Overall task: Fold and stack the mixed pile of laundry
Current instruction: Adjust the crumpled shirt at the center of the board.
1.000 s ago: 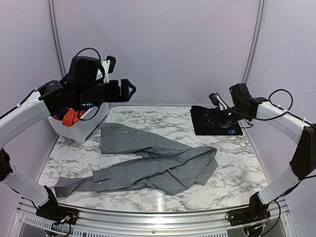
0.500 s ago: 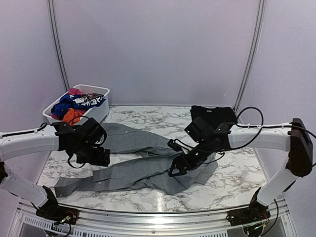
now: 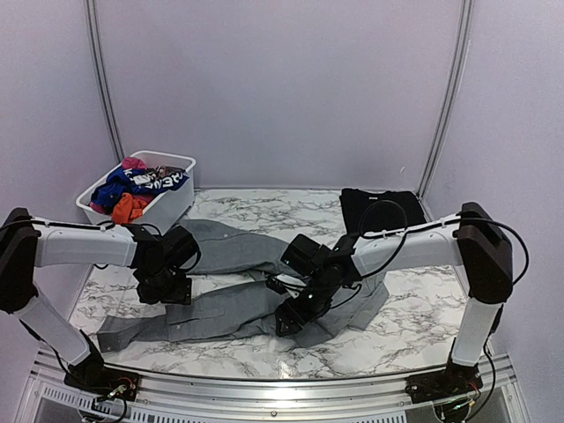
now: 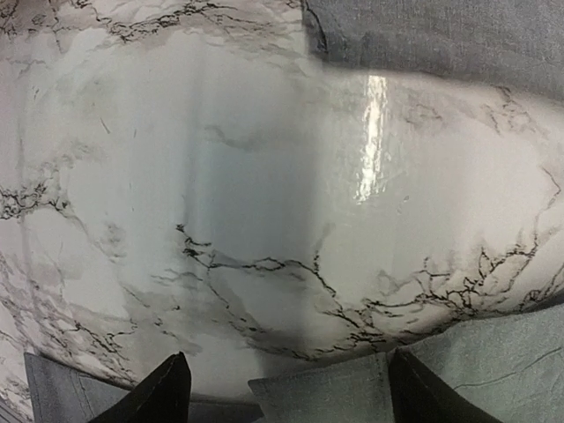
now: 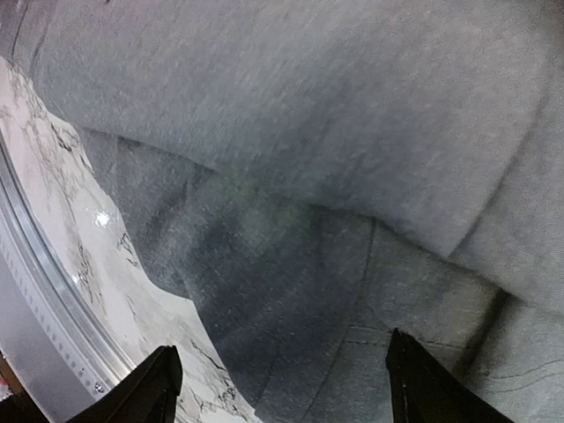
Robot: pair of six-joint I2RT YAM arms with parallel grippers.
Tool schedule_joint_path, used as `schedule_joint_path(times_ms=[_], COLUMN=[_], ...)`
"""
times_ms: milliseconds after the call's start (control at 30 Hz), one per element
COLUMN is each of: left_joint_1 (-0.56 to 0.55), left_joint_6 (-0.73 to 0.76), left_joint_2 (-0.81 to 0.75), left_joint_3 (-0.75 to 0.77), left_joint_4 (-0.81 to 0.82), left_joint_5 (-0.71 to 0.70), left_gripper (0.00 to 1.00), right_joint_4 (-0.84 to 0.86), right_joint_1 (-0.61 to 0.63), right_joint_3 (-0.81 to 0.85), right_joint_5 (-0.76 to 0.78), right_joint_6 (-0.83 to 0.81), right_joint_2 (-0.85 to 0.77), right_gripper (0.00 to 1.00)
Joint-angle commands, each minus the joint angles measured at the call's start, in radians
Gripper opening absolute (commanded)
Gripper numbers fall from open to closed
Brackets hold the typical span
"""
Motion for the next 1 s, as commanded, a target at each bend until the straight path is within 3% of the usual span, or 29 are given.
schedule_joint_path(times_ms=[0,167,300,467,500,700,967], left_joint_1=[0.016,0.050,0.084,0.113,0.114,0.118,0.118], left_joint_6=[-0.033,-0.047,-0.039,-0.019,-0.010,0.064,0.279], left_joint_2=[0.042,0.068,0.061,0.002,-0.023,-0.211,-0.323], left_joint_3=[-0.032,-0.054,-0.058,-0.063,-0.058,0.052,0.402], left_joint_4=[0.064,0.130,0.148,0.175,0.176,0.099,0.082], left_joint_5=[0.026,0.049,0.055,0.076,0.073,-0.006,0.003], left_gripper=[0.75,0.54,0.49,0.04,0.00,0.00,0.00], right_joint_4=[-0.059,-0.049,-0.050,-0.059,-0.066,-0.121,-0.192], right_joint_1=[0.022,0.022,0.017,-0.021,-0.027,-0.040,-0.050], right_joint_3=[0.010,-0.096,-0.206,-0.306,-0.316,-0.374,-0.394], right_joint_5=[0.068,0.058,0.058,0.043,0.043,0.009,-0.144], right_joint_6=[-0.011,-0.016,-0.029,-0.046,-0.051,-0.071,-0.101], right_joint_2=[0.030,-0.003,-0.055,-0.134,-0.146,-0.219,-0.325], right_gripper=[0.76,0.75,0.74,0.74,0.74,0.74,0.71])
